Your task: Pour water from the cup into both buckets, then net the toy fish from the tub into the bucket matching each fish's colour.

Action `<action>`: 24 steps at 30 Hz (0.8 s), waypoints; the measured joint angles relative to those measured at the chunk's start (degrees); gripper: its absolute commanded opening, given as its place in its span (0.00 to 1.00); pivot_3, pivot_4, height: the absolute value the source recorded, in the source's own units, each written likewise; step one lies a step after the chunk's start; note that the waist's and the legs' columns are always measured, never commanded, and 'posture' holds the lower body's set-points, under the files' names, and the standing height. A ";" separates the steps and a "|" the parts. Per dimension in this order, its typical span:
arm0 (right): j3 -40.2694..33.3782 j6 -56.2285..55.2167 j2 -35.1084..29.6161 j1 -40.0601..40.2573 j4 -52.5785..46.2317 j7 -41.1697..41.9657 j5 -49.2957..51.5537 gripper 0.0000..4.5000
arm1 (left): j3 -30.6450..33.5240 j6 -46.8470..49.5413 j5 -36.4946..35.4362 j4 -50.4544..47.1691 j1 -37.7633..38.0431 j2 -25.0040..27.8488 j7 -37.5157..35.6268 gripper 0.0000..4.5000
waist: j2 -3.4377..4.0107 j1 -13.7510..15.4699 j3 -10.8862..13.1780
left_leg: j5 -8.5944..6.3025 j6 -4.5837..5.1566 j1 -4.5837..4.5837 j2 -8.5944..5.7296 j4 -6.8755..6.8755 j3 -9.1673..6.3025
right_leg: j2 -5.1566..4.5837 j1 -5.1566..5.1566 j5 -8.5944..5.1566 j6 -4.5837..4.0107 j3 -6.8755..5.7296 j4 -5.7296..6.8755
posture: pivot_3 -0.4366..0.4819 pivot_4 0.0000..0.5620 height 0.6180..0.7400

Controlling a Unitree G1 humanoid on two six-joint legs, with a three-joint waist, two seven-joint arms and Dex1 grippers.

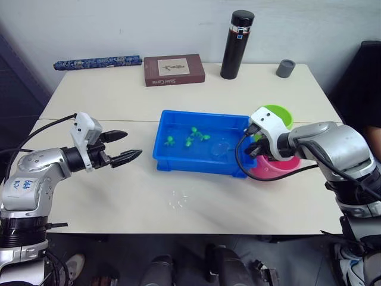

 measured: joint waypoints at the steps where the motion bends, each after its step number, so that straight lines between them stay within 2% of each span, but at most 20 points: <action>1: 0.00 0.18 1.07 -0.22 0.75 -0.65 -0.02 0.00 | 0.08 0.17 -0.02 -0.23 0.17 0.03 0.22 0.99 | 0.00 -0.03 0.00 | 0.00 0.00 0.00 0.00 0.00 0.00 | 0.00 0.00 0.00 0.00 0.00 0.00 | 0.48 0.27 1.00; 9: -0.86 -2.48 8.44 -0.20 6.03 -5.19 -0.88 0.00 | 0.42 1.11 -0.69 -1.76 0.46 1.34 0.46 0.99 | 0.00 -0.11 0.00 | 0.00 0.00 0.00 0.00 -0.02 0.01 | 0.01 -0.02 0.00 0.00 -0.01 0.01 | 0.48 0.27 1.00; 14: -2.74 -6.21 10.92 0.20 8.31 -7.62 -1.23 0.00 | 0.52 1.46 -1.07 -1.88 0.68 2.16 0.47 0.99 | 0.00 -0.11 0.00 | 0.00 0.00 -0.01 -0.01 -0.01 0.01 | 0.01 -0.02 0.00 0.00 -0.01 0.01 | 0.48 0.27 1.00; 20: -5.29 -7.55 10.97 0.30 8.58 -8.80 -1.08 0.00 | 0.90 1.46 -1.12 -1.88 0.72 2.91 0.35 0.99 | 0.00 -0.13 0.00 | 0.00 0.00 -0.01 -0.01 -0.03 0.01 | 0.01 -0.02 0.00 0.00 -0.01 0.01 | 0.48 0.27 1.00; 24: -7.66 -5.63 8.47 1.98 4.43 -7.47 0.81 0.00 | 0.81 1.24 -1.14 -1.67 0.26 2.98 -0.32 0.99 | 0.00 0.03 0.00 | 0.00 0.00 -0.02 -0.01 -0.03 0.00 | 0.00 -0.02 0.00 0.00 -0.01 -0.01 | 0.48 0.27 1.00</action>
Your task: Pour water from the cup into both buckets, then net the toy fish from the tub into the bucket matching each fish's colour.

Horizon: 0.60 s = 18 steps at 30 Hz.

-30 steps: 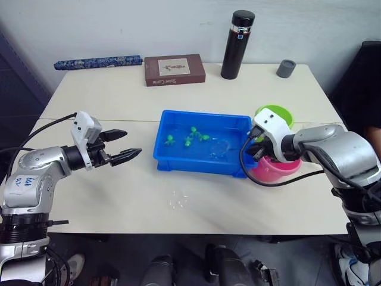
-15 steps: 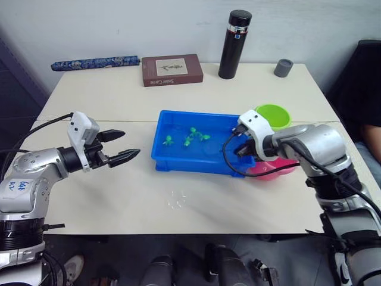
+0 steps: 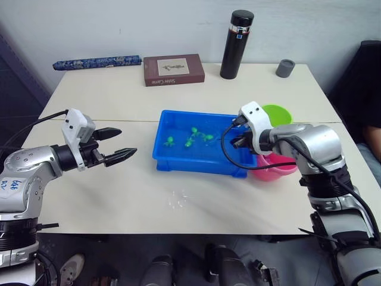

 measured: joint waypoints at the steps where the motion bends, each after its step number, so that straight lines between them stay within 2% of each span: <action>1: -0.71 0.59 -0.55 0.31 -0.86 0.33 0.54 0.00 | -0.07 -0.04 0.00 0.13 -0.26 0.03 -0.20 0.99 | 0.00 -0.05 0.00 | 0.00 0.00 0.00 0.00 0.00 0.01 | 0.00 0.01 0.00 0.00 0.00 -0.01 | 0.48 0.27 1.00; 11: -8.54 7.12 -5.51 3.45 -9.94 3.41 7.30 0.00 | -3.38 -2.55 0.36 4.95 -5.70 -0.79 -2.89 0.99 | 0.00 -0.03 0.00 | -0.01 0.02 -0.01 0.00 -0.01 0.00 | 0.00 0.00 0.00 0.00 0.00 -0.03 | 0.48 0.27 1.00; 18: -19.89 9.68 -8.59 2.65 -11.22 3.31 10.59 0.00 | -7.43 -5.93 2.24 10.90 -11.37 -2.40 -5.05 0.99 | 0.00 0.03 0.00 | -0.01 0.02 -0.01 0.00 -0.03 0.01 | -0.01 0.00 0.00 0.00 0.00 -0.06 | 0.48 0.27 1.00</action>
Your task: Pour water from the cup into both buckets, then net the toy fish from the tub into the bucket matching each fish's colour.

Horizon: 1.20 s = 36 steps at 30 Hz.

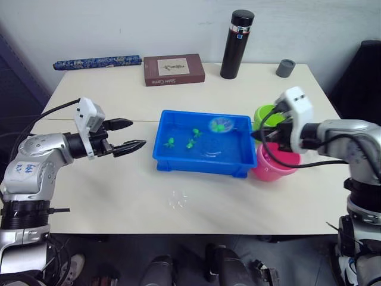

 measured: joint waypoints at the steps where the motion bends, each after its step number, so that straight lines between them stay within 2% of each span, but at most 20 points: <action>1: -0.52 -0.12 -0.79 -0.08 0.05 -0.20 0.00 0.00 | -0.34 -0.45 0.25 0.85 -0.75 -0.41 -0.35 0.99 | 0.00 0.01 0.00 | 0.00 0.00 0.00 0.00 0.00 0.00 | 0.00 0.00 0.00 0.00 0.00 0.00 | 0.48 0.27 1.00; 10: -0.43 -7.41 -6.20 1.08 4.35 -2.60 -3.09 0.00 | -2.98 -3.89 2.06 6.57 -5.59 -1.95 -3.01 0.99 | 0.00 -0.09 0.00 | 0.00 0.00 0.00 0.00 -0.01 0.03 | 0.01 -0.01 0.00 0.01 0.00 0.00 | 0.48 0.27 1.00; 19: 1.33 -16.23 -9.49 4.41 11.47 -3.86 -7.78 0.00 | -2.96 -4.10 2.34 7.08 -5.34 -1.85 -3.57 0.99 | 0.00 0.13 0.00 | 0.01 0.00 -0.01 0.00 -0.03 0.04 | 0.01 -0.02 0.00 0.01 0.01 -0.02 | 0.48 0.27 1.00; 26: 8.28 -28.51 -15.69 10.60 9.09 -2.21 -14.71 0.00 | -2.87 -4.11 2.48 7.14 -5.24 -1.74 -3.86 0.99 | 0.00 0.02 0.00 | 0.01 0.00 -0.01 0.01 -0.04 0.04 | 0.04 -0.03 0.00 0.01 0.01 -0.03 | 0.48 0.27 1.00; 36: 22.33 -47.34 -21.35 13.27 7.03 -2.13 -33.36 0.00 | -3.18 -4.68 2.78 8.68 -6.42 -1.94 -4.46 0.99 | 0.01 0.02 0.00 | 0.01 -0.01 -0.01 0.01 -0.02 0.06 | 0.06 -0.03 0.00 0.01 0.01 -0.06 | 0.48 0.27 1.00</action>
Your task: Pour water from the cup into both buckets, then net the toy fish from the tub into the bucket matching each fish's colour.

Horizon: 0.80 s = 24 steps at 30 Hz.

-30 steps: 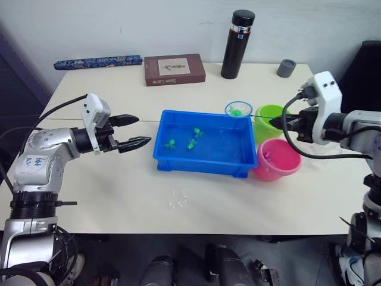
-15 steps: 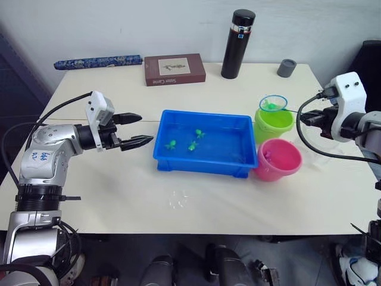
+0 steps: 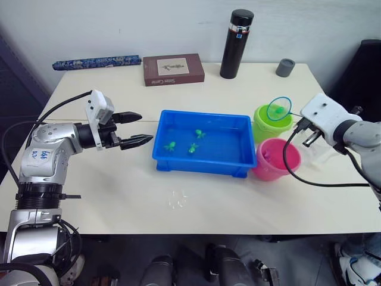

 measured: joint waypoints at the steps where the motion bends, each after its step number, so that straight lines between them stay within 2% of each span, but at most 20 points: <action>1: 0.81 -2.36 -0.58 0.07 0.15 -0.01 -2.29 0.00 | 0.00 0.00 0.00 0.03 0.00 0.00 -0.04 0.99 | 0.00 0.06 0.00 | 0.00 0.00 0.00 0.00 0.00 0.00 | 0.00 0.00 0.00 0.00 0.00 0.00 | 0.48 0.27 1.00; 10: 2.58 -19.90 -6.36 2.18 4.05 -0.05 -16.96 0.00 | 0.00 0.01 0.00 -0.02 0.17 0.00 -0.13 0.99 | 0.01 0.02 0.00 | 0.01 -0.03 0.00 0.02 0.03 0.01 | 0.04 0.01 0.00 0.00 -0.01 -0.01 | 0.48 0.27 1.00; 24: 2.03 -32.54 -6.59 6.46 4.34 -1.94 -29.75 0.00 | -0.02 0.01 0.00 -0.01 0.20 -0.01 -0.32 0.99 | 0.01 0.02 0.00 | 0.03 -0.07 0.00 0.02 0.07 0.02 | 0.07 0.02 0.00 0.00 -0.01 0.04 | 0.48 0.27 1.00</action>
